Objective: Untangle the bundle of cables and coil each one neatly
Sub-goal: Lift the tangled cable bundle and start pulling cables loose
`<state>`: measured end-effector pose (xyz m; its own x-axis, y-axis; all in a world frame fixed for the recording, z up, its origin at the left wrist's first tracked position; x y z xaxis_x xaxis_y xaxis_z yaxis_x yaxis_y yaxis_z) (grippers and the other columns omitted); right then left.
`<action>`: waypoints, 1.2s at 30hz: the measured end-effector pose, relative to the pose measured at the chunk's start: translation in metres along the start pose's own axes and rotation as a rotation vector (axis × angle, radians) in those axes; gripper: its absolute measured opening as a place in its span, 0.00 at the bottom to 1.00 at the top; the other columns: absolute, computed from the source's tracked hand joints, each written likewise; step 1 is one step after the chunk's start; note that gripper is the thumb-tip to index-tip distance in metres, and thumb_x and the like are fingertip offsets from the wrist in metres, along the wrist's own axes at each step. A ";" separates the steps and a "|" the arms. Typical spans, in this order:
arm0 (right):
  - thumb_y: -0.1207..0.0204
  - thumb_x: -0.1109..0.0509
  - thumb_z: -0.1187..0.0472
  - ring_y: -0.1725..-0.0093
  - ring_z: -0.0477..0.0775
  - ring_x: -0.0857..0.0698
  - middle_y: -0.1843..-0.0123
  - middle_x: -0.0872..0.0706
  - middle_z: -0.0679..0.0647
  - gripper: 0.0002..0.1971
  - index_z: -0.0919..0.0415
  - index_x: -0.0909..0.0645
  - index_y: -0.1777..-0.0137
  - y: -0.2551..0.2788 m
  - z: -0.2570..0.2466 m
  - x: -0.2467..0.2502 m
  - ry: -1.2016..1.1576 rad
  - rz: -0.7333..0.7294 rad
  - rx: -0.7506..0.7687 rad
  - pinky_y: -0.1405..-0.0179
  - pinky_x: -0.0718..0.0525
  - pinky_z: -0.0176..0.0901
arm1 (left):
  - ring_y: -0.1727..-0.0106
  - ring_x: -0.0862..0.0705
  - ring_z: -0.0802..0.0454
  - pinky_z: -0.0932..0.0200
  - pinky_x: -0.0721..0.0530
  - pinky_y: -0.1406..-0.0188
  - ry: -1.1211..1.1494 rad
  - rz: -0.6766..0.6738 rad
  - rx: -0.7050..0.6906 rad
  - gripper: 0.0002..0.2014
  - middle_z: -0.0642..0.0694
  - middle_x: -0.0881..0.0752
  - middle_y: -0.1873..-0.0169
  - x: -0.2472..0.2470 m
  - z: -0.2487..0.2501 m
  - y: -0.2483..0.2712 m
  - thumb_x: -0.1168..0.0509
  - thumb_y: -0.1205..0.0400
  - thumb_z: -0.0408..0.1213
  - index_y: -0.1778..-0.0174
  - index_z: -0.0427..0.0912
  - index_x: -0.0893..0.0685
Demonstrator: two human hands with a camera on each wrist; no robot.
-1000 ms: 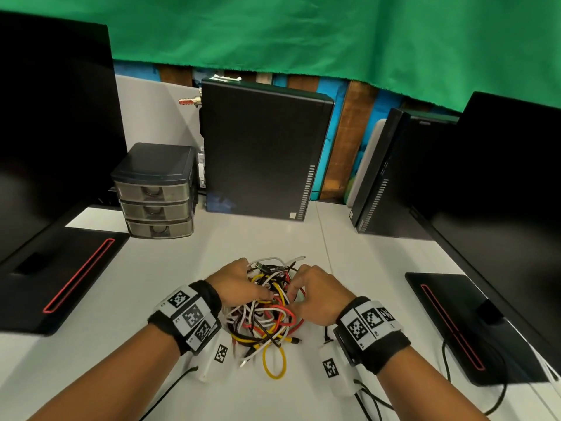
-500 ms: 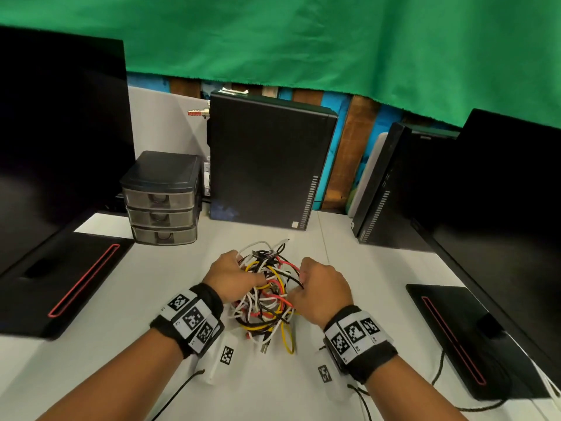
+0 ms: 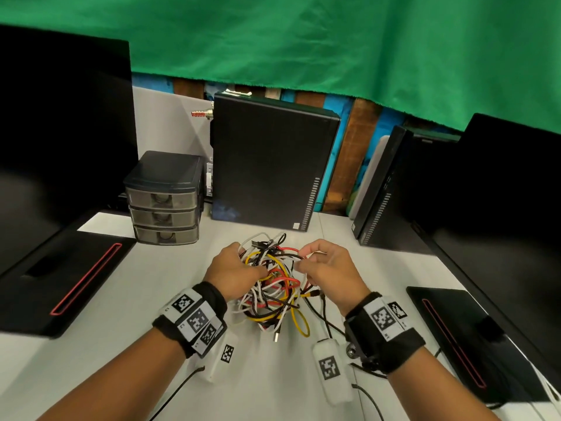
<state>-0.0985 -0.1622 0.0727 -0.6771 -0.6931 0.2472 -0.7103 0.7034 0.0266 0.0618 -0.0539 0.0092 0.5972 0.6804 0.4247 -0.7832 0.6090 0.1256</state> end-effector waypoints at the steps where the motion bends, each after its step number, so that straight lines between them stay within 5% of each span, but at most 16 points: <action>1: 0.26 0.25 0.74 0.79 0.45 0.25 0.78 0.25 0.51 0.07 0.66 0.17 0.51 0.000 -0.003 -0.001 0.036 -0.019 0.042 0.76 0.24 0.33 | 0.54 0.11 0.50 0.49 0.11 0.47 -0.004 0.000 -0.006 0.17 0.50 0.10 0.56 0.000 0.001 0.001 0.21 0.32 0.41 0.51 0.48 0.17; 5: 0.25 0.23 0.69 0.78 0.50 0.33 0.79 0.29 0.50 0.07 0.59 0.17 0.53 -0.006 -0.013 0.024 0.044 0.127 0.177 0.74 0.26 0.40 | 0.54 0.11 0.49 0.46 0.11 0.45 0.005 -0.007 -0.003 0.15 0.49 0.09 0.56 0.004 0.000 0.001 0.21 0.31 0.41 0.52 0.47 0.17; 7: 0.26 0.20 0.62 0.78 0.50 0.32 0.80 0.28 0.48 0.08 0.54 0.18 0.55 -0.006 -0.015 0.040 0.230 0.218 0.259 0.72 0.25 0.44 | 0.54 0.11 0.49 0.45 0.11 0.46 0.018 0.037 -0.023 0.15 0.50 0.10 0.57 0.011 0.003 0.000 0.22 0.31 0.41 0.52 0.48 0.17; 12: 0.29 0.22 0.39 0.62 0.47 0.17 0.66 0.17 0.43 0.14 0.43 0.15 0.49 -0.003 -0.007 0.022 0.868 0.019 0.235 0.62 0.19 0.44 | 0.56 0.14 0.49 0.54 0.15 0.56 -0.245 0.121 -0.156 0.16 0.55 0.13 0.60 0.007 0.024 0.015 0.23 0.32 0.50 0.57 0.51 0.22; 15: 0.22 0.29 0.40 0.61 0.48 0.19 0.68 0.20 0.42 0.12 0.47 0.11 0.52 -0.006 -0.011 0.000 1.002 -0.028 0.333 0.64 0.27 0.42 | 0.56 0.15 0.48 0.54 0.18 0.59 -0.362 0.123 -0.211 0.18 0.54 0.14 0.59 -0.007 0.030 0.024 0.24 0.31 0.53 0.55 0.51 0.23; 18: 0.19 0.30 0.44 0.59 0.49 0.17 0.64 0.15 0.45 0.12 0.48 0.11 0.55 -0.008 -0.012 0.005 0.987 -0.011 0.340 0.61 0.23 0.41 | 0.56 0.15 0.46 0.52 0.16 0.57 -0.342 0.142 -0.167 0.18 0.53 0.14 0.59 0.000 0.024 0.020 0.24 0.31 0.53 0.55 0.51 0.22; 21: 0.18 0.30 0.49 0.62 0.51 0.15 0.64 0.12 0.49 0.11 0.53 0.14 0.58 -0.006 -0.017 0.046 0.832 0.266 0.345 0.61 0.18 0.43 | 0.55 0.16 0.43 0.54 0.19 0.56 -0.276 0.196 -0.051 0.18 0.51 0.14 0.60 0.024 0.013 0.011 0.23 0.31 0.52 0.60 0.48 0.23; 23: 0.17 0.32 0.52 0.66 0.52 0.12 0.67 0.13 0.52 0.12 0.58 0.17 0.59 -0.004 -0.008 0.088 0.611 0.531 0.245 0.63 0.15 0.44 | 0.55 0.14 0.43 0.54 0.17 0.54 -0.156 0.217 0.045 0.19 0.50 0.13 0.61 0.038 0.005 0.005 0.21 0.35 0.52 0.60 0.47 0.19; 25: 0.16 0.33 0.54 0.65 0.55 0.09 0.65 0.11 0.56 0.11 0.61 0.18 0.56 -0.004 0.016 0.117 0.438 0.623 0.026 0.59 0.11 0.50 | 0.57 0.10 0.45 0.46 0.11 0.49 0.014 0.234 0.072 0.24 0.49 0.09 0.64 0.046 -0.003 -0.002 0.23 0.47 0.54 0.60 0.45 0.13; 27: 0.18 0.33 0.59 0.55 0.60 0.11 0.53 0.11 0.60 0.08 0.64 0.23 0.44 -0.007 0.042 0.122 0.559 0.496 -0.247 0.49 0.12 0.53 | 0.58 0.09 0.46 0.42 0.10 0.47 0.103 0.278 0.054 0.24 0.51 0.08 0.65 0.049 -0.005 -0.006 0.24 0.49 0.53 0.60 0.47 0.10; 29: 0.20 0.33 0.64 0.41 0.64 0.15 0.38 0.15 0.62 0.25 0.59 0.34 0.25 -0.008 0.054 0.106 0.778 0.314 -0.367 0.41 0.17 0.53 | 0.57 0.10 0.48 0.47 0.11 0.46 0.121 0.291 0.049 0.16 0.53 0.09 0.65 0.048 0.007 0.001 0.20 0.40 0.47 0.59 0.48 0.12; 30: 0.20 0.33 0.64 0.36 0.64 0.17 0.33 0.17 0.61 0.30 0.56 0.38 0.19 -0.009 0.049 0.095 0.800 0.285 -0.297 0.39 0.20 0.52 | 0.57 0.11 0.49 0.50 0.12 0.47 0.093 0.309 0.033 0.13 0.53 0.10 0.64 0.048 0.012 0.003 0.20 0.35 0.45 0.58 0.49 0.13; 32: 0.18 0.32 0.62 0.31 0.58 0.19 0.29 0.18 0.55 0.26 0.54 0.31 0.21 -0.005 0.019 0.068 0.761 0.311 0.023 0.35 0.24 0.45 | 0.58 0.12 0.51 0.51 0.13 0.49 0.039 0.327 -0.015 0.12 0.55 0.11 0.63 0.046 0.018 0.007 0.21 0.32 0.44 0.55 0.49 0.14; 34: 0.17 0.32 0.58 0.34 0.52 0.18 0.34 0.15 0.52 0.15 0.54 0.19 0.31 0.000 -0.010 0.040 0.750 0.306 0.366 0.33 0.24 0.41 | 0.57 0.12 0.52 0.50 0.12 0.49 0.023 0.320 -0.073 0.13 0.56 0.11 0.61 0.042 0.024 0.012 0.21 0.31 0.44 0.54 0.51 0.15; 36: 0.17 0.32 0.54 0.39 0.51 0.16 0.40 0.11 0.50 0.12 0.54 0.13 0.38 0.000 -0.025 0.016 0.742 0.213 0.492 0.35 0.19 0.47 | 0.56 0.12 0.53 0.50 0.12 0.50 0.002 0.300 -0.129 0.13 0.56 0.11 0.60 0.038 0.030 0.017 0.21 0.29 0.44 0.53 0.52 0.16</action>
<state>-0.1043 -0.1697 0.1007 -0.6271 -0.1573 0.7629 -0.7013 0.5404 -0.4650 0.0663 -0.0300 0.0542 0.3435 0.8381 0.4237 -0.8960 0.4276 -0.1195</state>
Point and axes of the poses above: each hand's wrist, its own y-axis away from the middle knuckle, its own x-axis out of the back of the hand, z = x × y, the point moved 5 cm from there along -y, towards the middle knuckle
